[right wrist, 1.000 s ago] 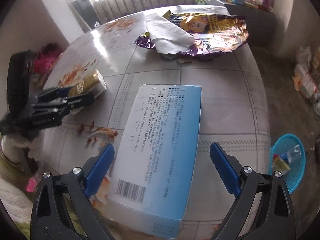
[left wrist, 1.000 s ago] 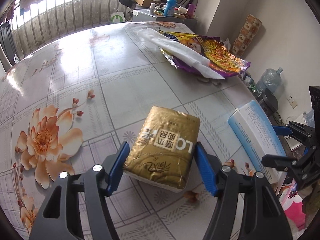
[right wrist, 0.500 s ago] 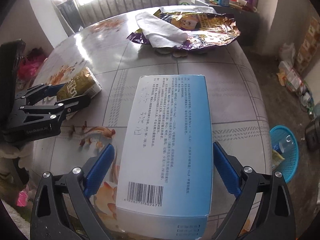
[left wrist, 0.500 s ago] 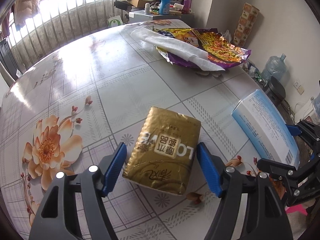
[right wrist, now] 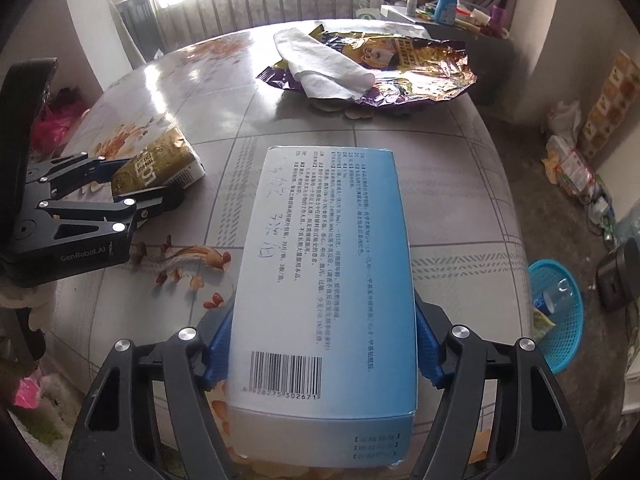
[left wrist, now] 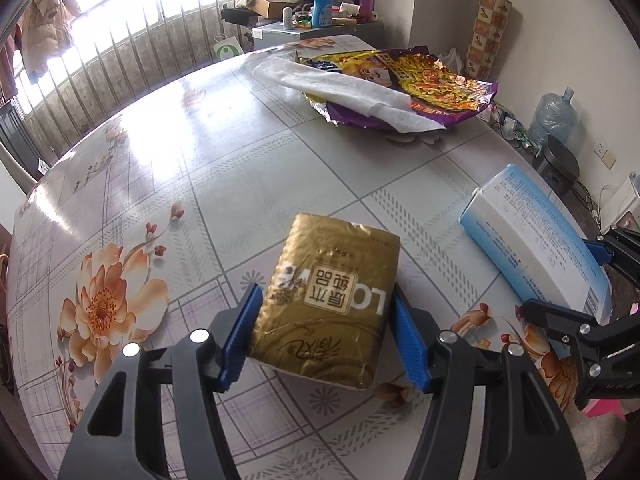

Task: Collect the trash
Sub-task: 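Grasp the gold packet with the left gripper while the right gripper holds the box, then carry the gold packet and box over the blue wastebasket and open both grippers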

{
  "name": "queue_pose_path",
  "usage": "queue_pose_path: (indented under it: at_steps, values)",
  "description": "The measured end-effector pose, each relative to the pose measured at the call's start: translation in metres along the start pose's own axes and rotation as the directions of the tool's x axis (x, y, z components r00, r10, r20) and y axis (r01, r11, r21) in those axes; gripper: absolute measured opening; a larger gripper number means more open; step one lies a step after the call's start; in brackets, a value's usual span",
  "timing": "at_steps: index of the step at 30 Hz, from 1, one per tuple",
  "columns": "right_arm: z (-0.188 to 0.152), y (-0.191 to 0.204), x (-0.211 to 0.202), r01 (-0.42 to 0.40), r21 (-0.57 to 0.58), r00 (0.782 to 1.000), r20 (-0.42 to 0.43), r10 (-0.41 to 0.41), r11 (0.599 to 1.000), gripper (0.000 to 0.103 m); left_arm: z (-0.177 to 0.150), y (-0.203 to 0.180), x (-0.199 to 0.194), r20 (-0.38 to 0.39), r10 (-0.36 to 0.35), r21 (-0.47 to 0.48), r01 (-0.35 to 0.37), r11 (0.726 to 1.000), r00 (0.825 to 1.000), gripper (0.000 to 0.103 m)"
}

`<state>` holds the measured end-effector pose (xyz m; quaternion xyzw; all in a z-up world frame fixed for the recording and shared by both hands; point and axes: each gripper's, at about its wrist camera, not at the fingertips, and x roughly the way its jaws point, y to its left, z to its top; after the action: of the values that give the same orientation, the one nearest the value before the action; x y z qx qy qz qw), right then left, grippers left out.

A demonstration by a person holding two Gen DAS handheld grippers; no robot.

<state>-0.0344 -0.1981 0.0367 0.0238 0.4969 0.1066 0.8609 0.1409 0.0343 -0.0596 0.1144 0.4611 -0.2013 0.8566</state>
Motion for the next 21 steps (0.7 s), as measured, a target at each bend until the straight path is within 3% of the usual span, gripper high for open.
queue_pose_path:
  at_steps: [8, 15, 18, 20, 21]
  values:
    - [0.002, -0.036, -0.026, -0.103, 0.133, 0.991, 0.096, 0.09, 0.986, 0.067, 0.017, -0.015, -0.014, 0.02, -0.038, 0.012, 0.038, 0.999, 0.999, 0.059]
    - [-0.012, -0.1, -0.065, -0.14, 0.304, 0.971, 0.227, 0.071, 0.942, 0.067, 0.063, -0.069, -0.024, 0.07, -0.134, 0.109, 0.126, 0.986, 0.988, 0.059]
    - [-0.026, -0.143, -0.076, -0.136, 0.434, 0.966, 0.258, 0.021, 0.891, 0.067, 0.09, -0.109, -0.023, 0.088, -0.195, 0.186, 0.176, 0.967, 0.977, 0.058]
    - [-0.041, -0.18, -0.081, -0.144, 0.546, 0.962, 0.274, -0.013, 0.825, 0.067, 0.11, -0.142, -0.019, 0.09, -0.247, 0.242, 0.22, 0.945, 0.965, 0.058]
    - [-0.053, -0.202, -0.084, -0.152, 0.616, 0.959, 0.281, -0.035, 0.773, 0.067, 0.12, -0.162, -0.016, 0.085, -0.278, 0.274, 0.246, 0.93, 0.957, 0.058]
